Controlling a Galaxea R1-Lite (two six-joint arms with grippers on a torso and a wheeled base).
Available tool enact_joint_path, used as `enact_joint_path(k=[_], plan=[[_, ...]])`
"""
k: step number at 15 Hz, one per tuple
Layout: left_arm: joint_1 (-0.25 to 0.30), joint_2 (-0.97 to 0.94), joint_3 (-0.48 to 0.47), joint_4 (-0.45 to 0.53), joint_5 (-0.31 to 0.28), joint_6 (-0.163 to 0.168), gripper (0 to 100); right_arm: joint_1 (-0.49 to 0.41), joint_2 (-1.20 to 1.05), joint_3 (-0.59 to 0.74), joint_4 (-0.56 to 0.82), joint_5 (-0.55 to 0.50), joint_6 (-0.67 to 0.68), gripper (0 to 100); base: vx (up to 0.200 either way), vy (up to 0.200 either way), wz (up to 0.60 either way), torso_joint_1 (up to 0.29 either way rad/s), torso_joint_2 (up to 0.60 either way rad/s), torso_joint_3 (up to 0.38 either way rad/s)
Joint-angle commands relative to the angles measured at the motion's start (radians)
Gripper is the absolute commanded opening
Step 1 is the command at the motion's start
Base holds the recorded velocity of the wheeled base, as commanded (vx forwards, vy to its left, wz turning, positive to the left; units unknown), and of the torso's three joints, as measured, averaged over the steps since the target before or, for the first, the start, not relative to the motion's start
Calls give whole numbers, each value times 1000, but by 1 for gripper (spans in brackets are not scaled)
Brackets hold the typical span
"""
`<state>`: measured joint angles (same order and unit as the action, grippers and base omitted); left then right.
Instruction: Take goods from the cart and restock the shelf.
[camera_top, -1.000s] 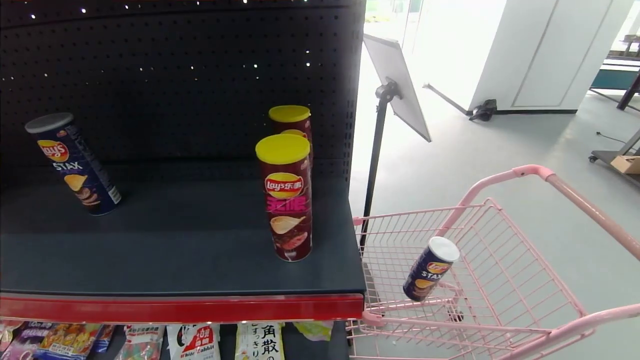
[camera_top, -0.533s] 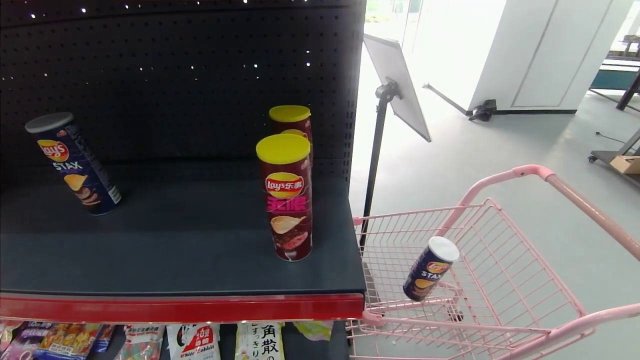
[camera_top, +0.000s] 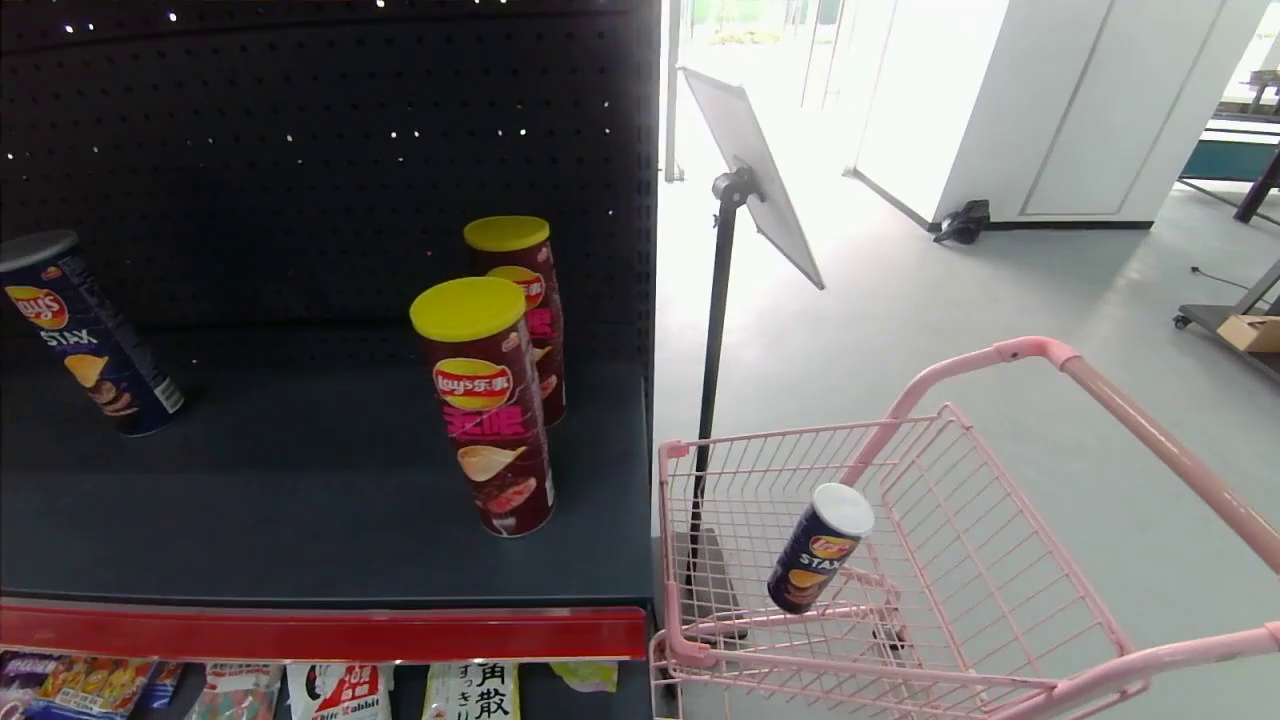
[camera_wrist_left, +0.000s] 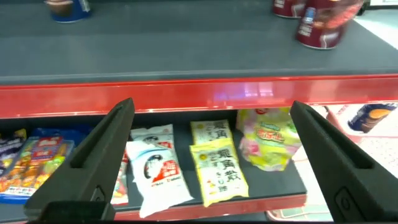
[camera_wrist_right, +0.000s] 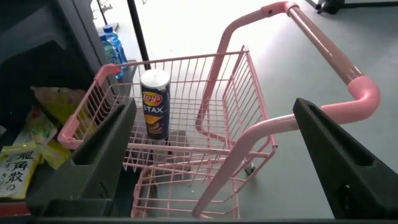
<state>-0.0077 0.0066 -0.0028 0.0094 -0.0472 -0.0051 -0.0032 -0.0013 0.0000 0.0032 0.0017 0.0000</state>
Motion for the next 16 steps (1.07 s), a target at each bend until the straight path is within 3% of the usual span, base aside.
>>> enact_joint_path(k=[1, 10, 16], plan=[[0, 0, 0, 0, 0, -1, 100, 0, 1, 0, 0, 0, 0, 100, 0, 0, 0, 0, 0, 0], [0, 0, 0, 0, 0, -1, 100, 0, 1, -2, 0, 1, 2, 100, 0, 0, 0, 0, 0, 0], [0, 0, 0, 0, 0, -1, 100, 0, 1, -2, 0, 1, 3, 100, 0, 0, 0, -136, 316, 171]])
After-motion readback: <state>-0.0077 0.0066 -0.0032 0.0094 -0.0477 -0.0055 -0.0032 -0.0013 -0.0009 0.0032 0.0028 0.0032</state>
